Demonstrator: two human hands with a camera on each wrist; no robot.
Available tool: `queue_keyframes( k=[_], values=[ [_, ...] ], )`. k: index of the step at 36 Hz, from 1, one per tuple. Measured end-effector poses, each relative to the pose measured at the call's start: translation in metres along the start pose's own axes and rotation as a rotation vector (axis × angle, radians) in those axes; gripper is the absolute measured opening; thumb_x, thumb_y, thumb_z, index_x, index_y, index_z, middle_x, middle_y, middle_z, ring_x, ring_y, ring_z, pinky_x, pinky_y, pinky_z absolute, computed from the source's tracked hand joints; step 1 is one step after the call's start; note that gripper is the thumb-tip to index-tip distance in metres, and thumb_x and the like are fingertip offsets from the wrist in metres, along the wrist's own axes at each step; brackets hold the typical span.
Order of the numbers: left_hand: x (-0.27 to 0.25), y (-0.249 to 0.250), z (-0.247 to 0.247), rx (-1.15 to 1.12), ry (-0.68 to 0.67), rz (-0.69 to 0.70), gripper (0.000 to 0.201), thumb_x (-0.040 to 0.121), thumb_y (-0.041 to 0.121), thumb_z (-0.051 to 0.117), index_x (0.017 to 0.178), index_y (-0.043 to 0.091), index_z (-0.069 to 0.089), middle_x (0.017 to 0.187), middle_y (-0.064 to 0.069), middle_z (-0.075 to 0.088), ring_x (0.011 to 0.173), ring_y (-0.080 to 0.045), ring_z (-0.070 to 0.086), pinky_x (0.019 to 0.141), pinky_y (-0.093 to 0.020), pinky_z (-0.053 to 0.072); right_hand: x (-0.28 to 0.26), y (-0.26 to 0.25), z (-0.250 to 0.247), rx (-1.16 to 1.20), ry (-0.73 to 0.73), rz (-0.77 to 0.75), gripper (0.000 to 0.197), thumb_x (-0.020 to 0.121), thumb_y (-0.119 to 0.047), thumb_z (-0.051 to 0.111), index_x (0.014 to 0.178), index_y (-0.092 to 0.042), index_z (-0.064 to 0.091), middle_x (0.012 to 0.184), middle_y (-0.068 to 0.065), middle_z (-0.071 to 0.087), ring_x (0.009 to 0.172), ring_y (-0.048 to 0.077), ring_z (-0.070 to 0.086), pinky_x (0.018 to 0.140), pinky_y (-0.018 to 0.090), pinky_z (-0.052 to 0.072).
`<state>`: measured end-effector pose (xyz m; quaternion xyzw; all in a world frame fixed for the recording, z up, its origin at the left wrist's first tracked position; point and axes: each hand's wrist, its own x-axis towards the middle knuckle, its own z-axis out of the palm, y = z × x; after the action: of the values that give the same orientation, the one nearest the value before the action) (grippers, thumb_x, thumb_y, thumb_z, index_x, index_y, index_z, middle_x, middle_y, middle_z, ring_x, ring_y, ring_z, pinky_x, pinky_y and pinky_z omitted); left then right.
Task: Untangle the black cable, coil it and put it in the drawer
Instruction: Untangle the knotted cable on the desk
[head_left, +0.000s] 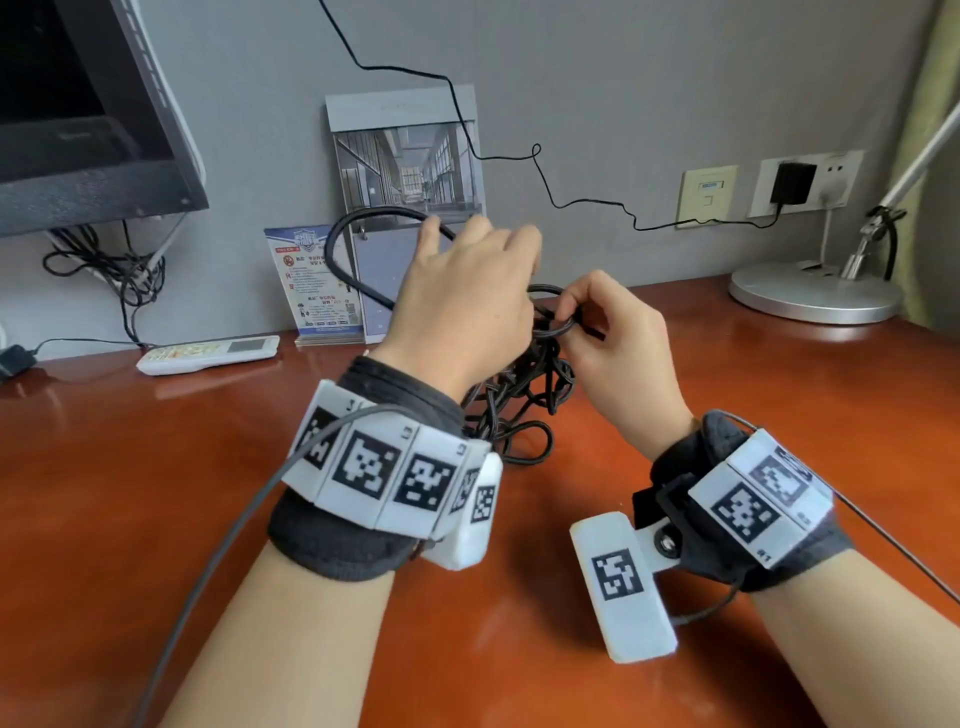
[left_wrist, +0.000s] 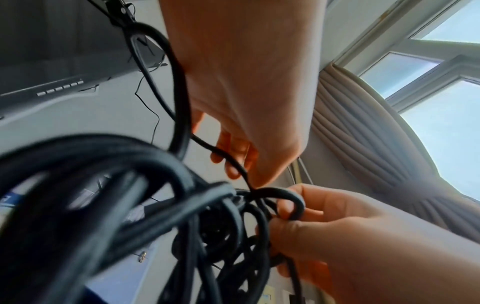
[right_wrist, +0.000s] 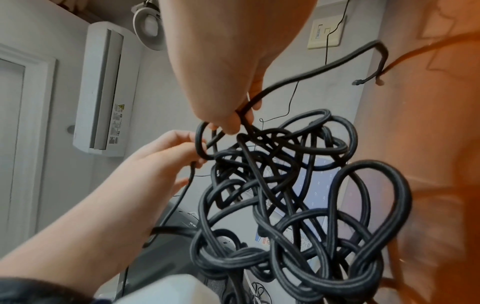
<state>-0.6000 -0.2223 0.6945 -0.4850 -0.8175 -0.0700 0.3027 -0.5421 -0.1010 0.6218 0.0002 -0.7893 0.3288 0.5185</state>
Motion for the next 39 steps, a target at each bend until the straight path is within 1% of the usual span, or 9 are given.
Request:
queue_keyframes(
  k=[5, 8, 11, 14, 16, 19, 26, 31, 39],
  values=[
    [-0.003, -0.009, -0.010, -0.108, 0.110, -0.097, 0.011, 0.098, 0.027, 0.037, 0.101, 0.017, 0.041, 0.088, 0.002, 0.054, 0.089, -0.020, 0.045, 0.104, -0.042, 0.026, -0.001, 0.000, -0.001, -0.090, -0.109, 0.020, 0.022, 0.079, 0.000, 0.058, 0.078, -0.021, 0.050, 0.076, -0.019, 0.052, 0.077, 0.011, 0.046, 0.071, 0.010, 0.035],
    [-0.001, -0.016, -0.018, -0.254, 0.268, -0.183, 0.003, 0.095, 0.017, 0.038, 0.097, 0.018, 0.036, 0.065, 0.006, 0.044, 0.061, -0.020, 0.041, 0.075, -0.036, 0.034, -0.004, 0.005, -0.003, -0.091, -0.175, 0.083, 0.022, 0.079, 0.000, 0.058, 0.078, -0.020, 0.049, 0.076, -0.019, 0.051, 0.079, 0.011, 0.043, 0.069, 0.007, 0.032],
    [0.001, -0.027, -0.029, -0.420, 0.471, -0.330, 0.013, 0.091, 0.011, 0.041, 0.103, 0.012, 0.045, 0.065, 0.002, 0.045, 0.064, -0.027, 0.043, 0.060, -0.034, 0.031, -0.004, 0.010, -0.004, -0.061, -0.192, 0.111, 0.024, 0.080, 0.002, 0.059, 0.077, -0.018, 0.047, 0.082, -0.008, 0.057, 0.089, 0.017, 0.047, 0.072, 0.007, 0.033],
    [-0.002, -0.044, -0.036, -0.525, 0.595, -0.416, 0.012, 0.088, 0.009, 0.038, 0.098, 0.017, 0.037, 0.061, 0.004, 0.043, 0.052, -0.015, 0.041, 0.055, -0.032, 0.028, -0.004, 0.013, -0.003, -0.023, -0.176, 0.123, 0.031, 0.079, 0.001, 0.060, 0.073, -0.024, 0.044, 0.082, 0.005, 0.060, 0.086, 0.027, 0.051, 0.079, 0.026, 0.040],
    [-0.006, -0.054, -0.039, -0.497, 0.630, -0.471, 0.012, 0.089, 0.009, 0.037, 0.098, 0.017, 0.035, 0.063, 0.003, 0.045, 0.058, -0.020, 0.043, 0.055, -0.030, 0.029, -0.004, 0.010, -0.002, 0.047, -0.145, 0.158, 0.033, 0.079, 0.003, 0.058, 0.071, -0.025, 0.042, 0.079, 0.008, 0.059, 0.080, 0.028, 0.053, 0.078, 0.037, 0.044],
    [-0.015, -0.066, -0.038, -0.352, 0.620, -0.621, 0.019, 0.094, 0.013, 0.036, 0.110, 0.013, 0.046, 0.083, -0.005, 0.056, 0.085, -0.031, 0.050, 0.060, -0.029, 0.024, -0.003, 0.010, -0.001, 0.109, -0.066, 0.198, 0.035, 0.079, 0.009, 0.053, 0.069, -0.022, 0.039, 0.067, -0.005, 0.052, 0.066, 0.015, 0.048, 0.063, 0.027, 0.043],
    [-0.029, -0.092, -0.016, -0.161, 0.221, -0.822, 0.030, 0.100, 0.020, 0.035, 0.116, 0.005, 0.056, 0.115, -0.025, 0.059, 0.107, -0.042, 0.052, 0.079, -0.043, 0.037, -0.002, 0.008, -0.002, -0.028, -0.053, 0.140, 0.034, 0.075, 0.003, 0.049, 0.067, -0.029, 0.039, 0.064, -0.009, 0.053, 0.061, 0.020, 0.048, 0.061, 0.041, 0.044],
    [-0.024, -0.090, -0.019, -0.194, 0.130, -0.708, 0.024, 0.097, 0.015, 0.040, 0.110, 0.012, 0.060, 0.116, -0.016, 0.059, 0.109, -0.035, 0.051, 0.081, -0.040, 0.038, 0.000, 0.003, 0.000, -0.153, -0.052, 0.070, 0.035, 0.071, 0.002, 0.046, 0.067, -0.031, 0.036, 0.067, -0.005, 0.052, 0.065, 0.023, 0.049, 0.061, 0.042, 0.045],
    [-0.002, -0.015, -0.027, -0.176, 0.103, -0.218, 0.029, 0.093, 0.013, 0.042, 0.106, 0.029, 0.061, 0.122, 0.005, 0.058, 0.121, -0.019, 0.044, 0.110, -0.047, 0.023, -0.003, 0.005, 0.003, -0.193, -0.007, 0.088, 0.027, 0.067, 0.006, 0.046, 0.070, -0.021, 0.044, 0.070, -0.005, 0.052, 0.067, 0.021, 0.047, 0.061, 0.041, 0.042]
  ],
)
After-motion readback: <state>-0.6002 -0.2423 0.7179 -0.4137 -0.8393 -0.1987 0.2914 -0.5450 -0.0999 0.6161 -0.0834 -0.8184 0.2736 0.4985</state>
